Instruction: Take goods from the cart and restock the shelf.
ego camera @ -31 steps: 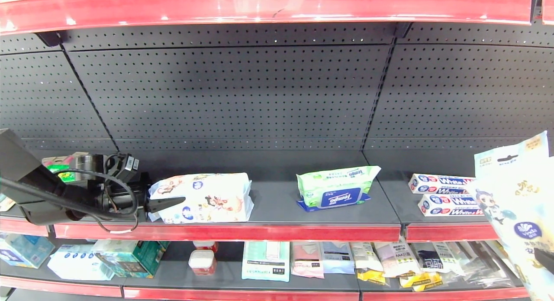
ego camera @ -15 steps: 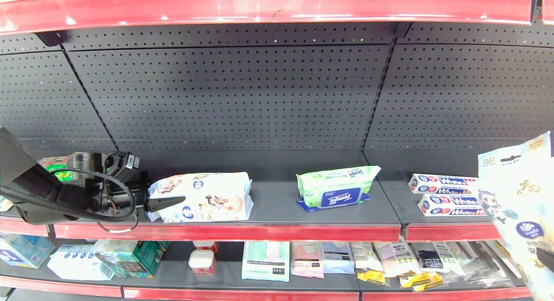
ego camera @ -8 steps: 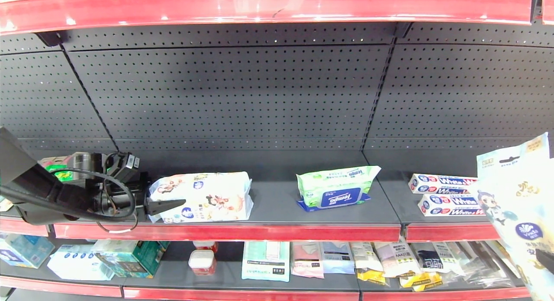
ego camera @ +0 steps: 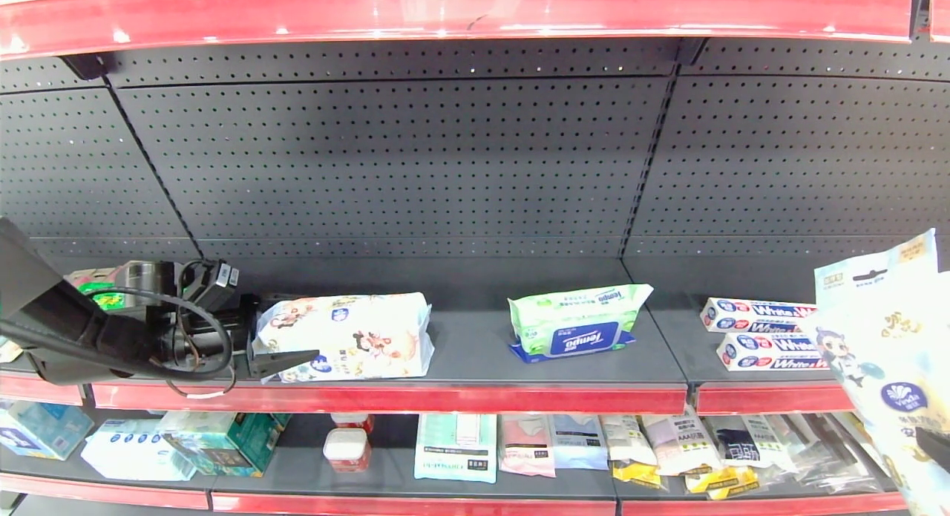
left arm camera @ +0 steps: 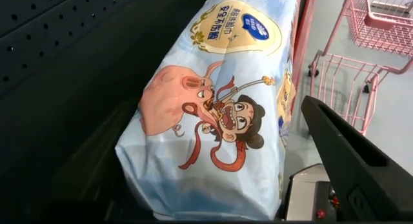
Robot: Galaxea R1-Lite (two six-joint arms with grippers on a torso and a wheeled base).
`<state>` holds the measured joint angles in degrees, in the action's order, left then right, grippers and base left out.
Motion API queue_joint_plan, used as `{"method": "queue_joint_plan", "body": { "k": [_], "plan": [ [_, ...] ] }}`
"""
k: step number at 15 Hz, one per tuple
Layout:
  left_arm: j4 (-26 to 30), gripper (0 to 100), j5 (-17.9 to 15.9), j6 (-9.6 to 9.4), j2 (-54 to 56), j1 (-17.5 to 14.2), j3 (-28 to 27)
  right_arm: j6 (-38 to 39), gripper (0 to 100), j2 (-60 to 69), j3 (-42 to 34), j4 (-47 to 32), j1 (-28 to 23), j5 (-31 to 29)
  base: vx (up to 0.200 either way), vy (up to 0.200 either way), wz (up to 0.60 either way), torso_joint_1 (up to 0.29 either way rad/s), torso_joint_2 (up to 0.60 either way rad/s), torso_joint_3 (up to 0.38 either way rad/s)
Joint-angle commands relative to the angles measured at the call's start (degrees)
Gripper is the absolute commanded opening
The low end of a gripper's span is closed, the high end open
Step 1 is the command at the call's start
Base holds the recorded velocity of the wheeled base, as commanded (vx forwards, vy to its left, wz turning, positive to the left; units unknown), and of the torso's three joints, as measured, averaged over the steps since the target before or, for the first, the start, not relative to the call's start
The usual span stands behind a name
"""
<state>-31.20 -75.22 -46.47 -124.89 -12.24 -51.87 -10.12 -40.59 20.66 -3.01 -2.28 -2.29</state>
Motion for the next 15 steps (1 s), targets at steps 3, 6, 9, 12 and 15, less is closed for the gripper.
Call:
{"method": "queue_joint_plan", "body": {
  "k": [3,6,9,12,15],
  "plan": [
    [-0.3,100,-0.1,1.12,2.4,-0.4,-0.3,0.0,0,-0.1,0.1,0.0,0.0,0.1,0.0,0.0,0.0,0.0,0.0,0.0],
    [-0.3,100,-0.2,1.29,4.7,-0.6,-0.2,0.2,0,-0.1,0.2,0.1,0.0,0.2,0.0,0.0,0.0,0.0,0.0,0.0],
    [-0.9,100,-0.3,1.29,6.9,-1.1,-0.2,0.2,0,-0.2,0.3,0.1,0.1,0.4,0.0,0.0,0.0,0.0,0.0,0.0],
    [-2.5,100,-0.3,1.29,8.8,-2.4,0.3,0.5,0,0.0,0.4,0.1,0.1,0.4,0.0,0.0,0.0,0.0,0.0,0.0],
    [-2.5,100,-0.3,2.79,9.5,-3.1,-0.1,0.4,0,-0.5,0.7,0.1,0.3,0.4,0.0,0.0,0.0,0.0,0.0,0.0]
  ]
}}
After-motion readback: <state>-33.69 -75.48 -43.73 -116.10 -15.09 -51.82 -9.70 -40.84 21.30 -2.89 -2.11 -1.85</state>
